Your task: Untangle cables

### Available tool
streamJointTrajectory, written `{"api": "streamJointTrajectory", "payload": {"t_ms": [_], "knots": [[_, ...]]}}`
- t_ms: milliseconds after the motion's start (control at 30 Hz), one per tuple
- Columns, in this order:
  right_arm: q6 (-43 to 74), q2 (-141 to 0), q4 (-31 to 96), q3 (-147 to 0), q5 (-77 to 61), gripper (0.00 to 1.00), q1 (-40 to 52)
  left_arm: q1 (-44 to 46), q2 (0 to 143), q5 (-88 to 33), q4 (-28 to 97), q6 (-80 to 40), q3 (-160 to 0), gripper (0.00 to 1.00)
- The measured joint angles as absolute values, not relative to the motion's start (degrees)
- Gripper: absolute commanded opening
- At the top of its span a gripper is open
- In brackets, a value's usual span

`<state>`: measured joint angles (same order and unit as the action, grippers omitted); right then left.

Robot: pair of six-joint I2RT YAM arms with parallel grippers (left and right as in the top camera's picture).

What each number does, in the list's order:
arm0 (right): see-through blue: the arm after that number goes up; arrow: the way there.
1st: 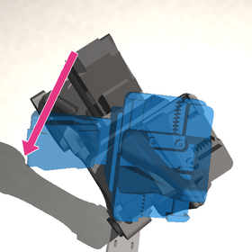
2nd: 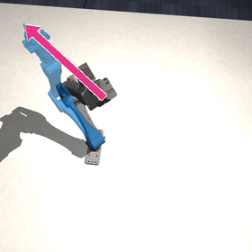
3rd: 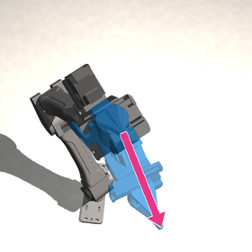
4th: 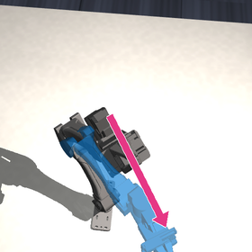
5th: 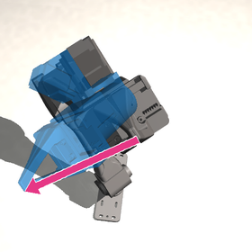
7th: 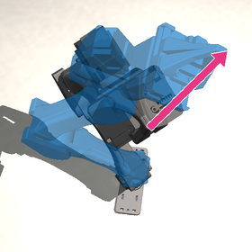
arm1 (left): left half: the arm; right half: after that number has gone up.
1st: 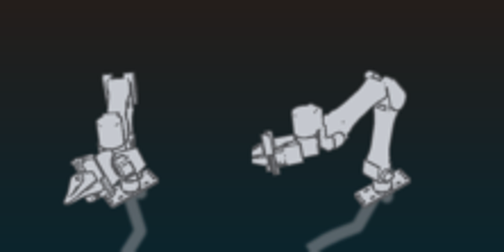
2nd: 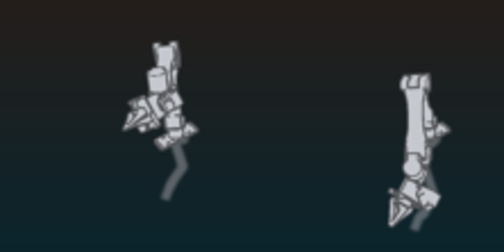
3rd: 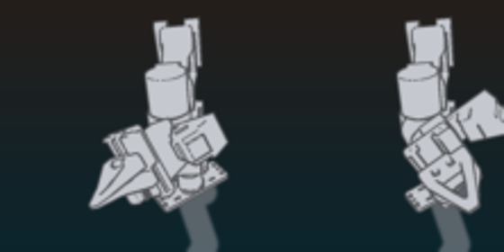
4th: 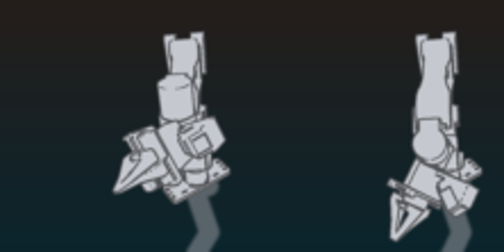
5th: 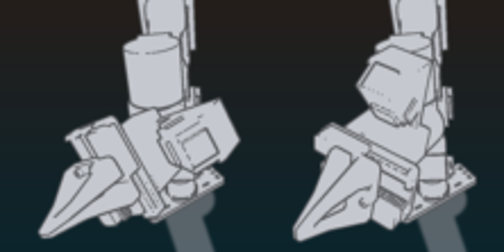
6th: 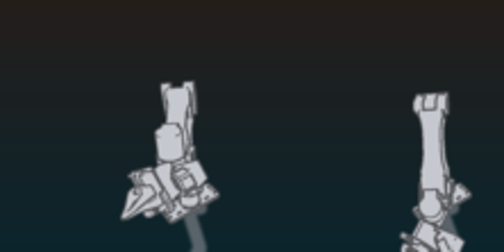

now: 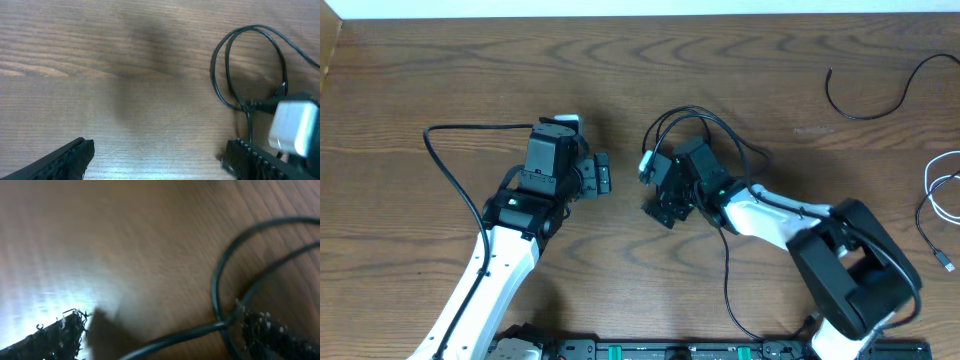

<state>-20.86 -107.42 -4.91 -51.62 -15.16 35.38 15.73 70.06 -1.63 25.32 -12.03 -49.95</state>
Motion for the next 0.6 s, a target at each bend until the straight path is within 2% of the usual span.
{"api": "streamJointTrajectory", "payload": {"t_ms": [267, 333, 433, 500, 600], "knots": [[-17.93, -108.38, -8.19, -51.62, -13.37, 0.99, 31.55, 15.73, 70.06, -1.65, 25.93, -12.03, -49.95, 0.89], [-17.67, -108.38, -7.92, -51.62, -13.26, 0.93, 30.85, 15.75, 70.06, -1.65, 26.0, -12.03, -49.95, 0.89], [-17.43, -108.38, -6.11, -51.62, -13.5, 0.7, 30.17, 15.75, 70.06, -1.65, 26.02, -12.03, -49.95, 0.89], [-17.06, -108.4, -4.78, -51.62, -13.78, 0.49, 30.11, 15.75, 70.06, -1.65, 26.02, -12.03, -49.95, 0.89], [-17.08, -108.38, -4.05, -51.7, -14.11, 0.34, 30.09, 15.75, 70.06, -1.65, 26.04, -12.03, -49.95, 0.89]]}}
